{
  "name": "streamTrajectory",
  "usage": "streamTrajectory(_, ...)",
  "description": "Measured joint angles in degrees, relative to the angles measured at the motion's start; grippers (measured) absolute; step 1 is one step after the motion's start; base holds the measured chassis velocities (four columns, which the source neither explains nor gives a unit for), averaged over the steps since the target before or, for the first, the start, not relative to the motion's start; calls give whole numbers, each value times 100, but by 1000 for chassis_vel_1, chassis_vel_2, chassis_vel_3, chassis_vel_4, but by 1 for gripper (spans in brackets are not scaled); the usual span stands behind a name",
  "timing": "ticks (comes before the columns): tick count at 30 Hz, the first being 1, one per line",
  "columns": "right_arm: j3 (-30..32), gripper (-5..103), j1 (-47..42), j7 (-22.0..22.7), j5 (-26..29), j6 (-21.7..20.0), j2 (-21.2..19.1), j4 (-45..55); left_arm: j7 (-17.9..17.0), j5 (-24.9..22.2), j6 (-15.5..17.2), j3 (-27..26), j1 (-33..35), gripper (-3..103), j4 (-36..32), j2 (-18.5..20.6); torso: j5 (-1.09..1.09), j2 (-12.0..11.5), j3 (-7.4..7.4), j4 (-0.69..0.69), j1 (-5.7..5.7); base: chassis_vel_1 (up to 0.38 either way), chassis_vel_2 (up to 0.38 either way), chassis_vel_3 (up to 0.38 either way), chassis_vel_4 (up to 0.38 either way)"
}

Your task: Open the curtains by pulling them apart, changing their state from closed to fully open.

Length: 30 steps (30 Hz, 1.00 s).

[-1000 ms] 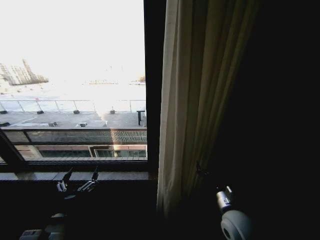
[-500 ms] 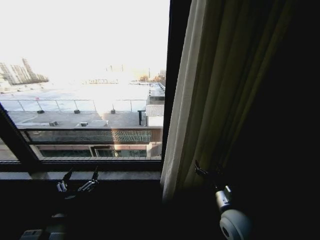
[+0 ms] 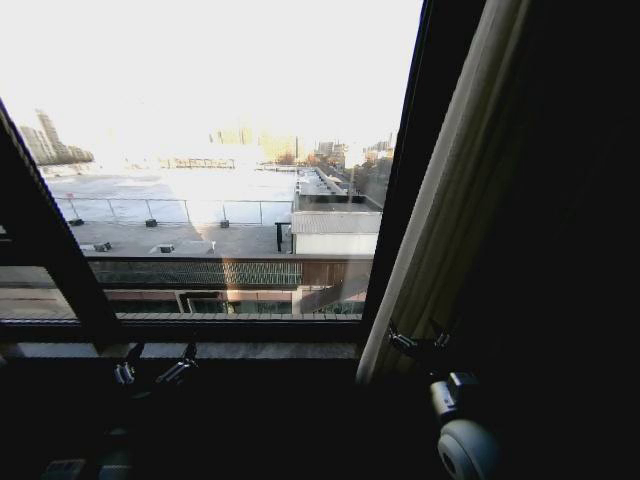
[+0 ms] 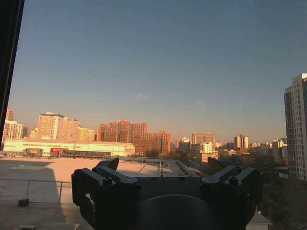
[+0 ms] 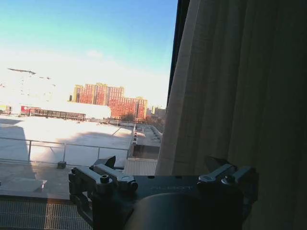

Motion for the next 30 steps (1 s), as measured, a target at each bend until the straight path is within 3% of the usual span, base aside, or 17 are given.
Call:
streamTrajectory(5, 1, 100, 2, -39, 0, 7, 2, -1, 5, -2, 2, 5, 6, 100, -13, 11, 12, -1, 2, -2, 0, 0, 0, 0, 0)
streamTrajectory(15, -19, 100, 3, -58, -6, 21, 16, -11, 7, -6, 2, 5, 2, 100, 8, 22, 1, 0, 1, 0, -2, -28, 14, 35, -10)
streamTrajectory(30, 75, 100, 210, 112, 150, -2, -26, -311, 7, -6, -8, 5, 9, 100, 18, -5, 5, -2, 2, -1, 2, -69, 68, 66, -61)
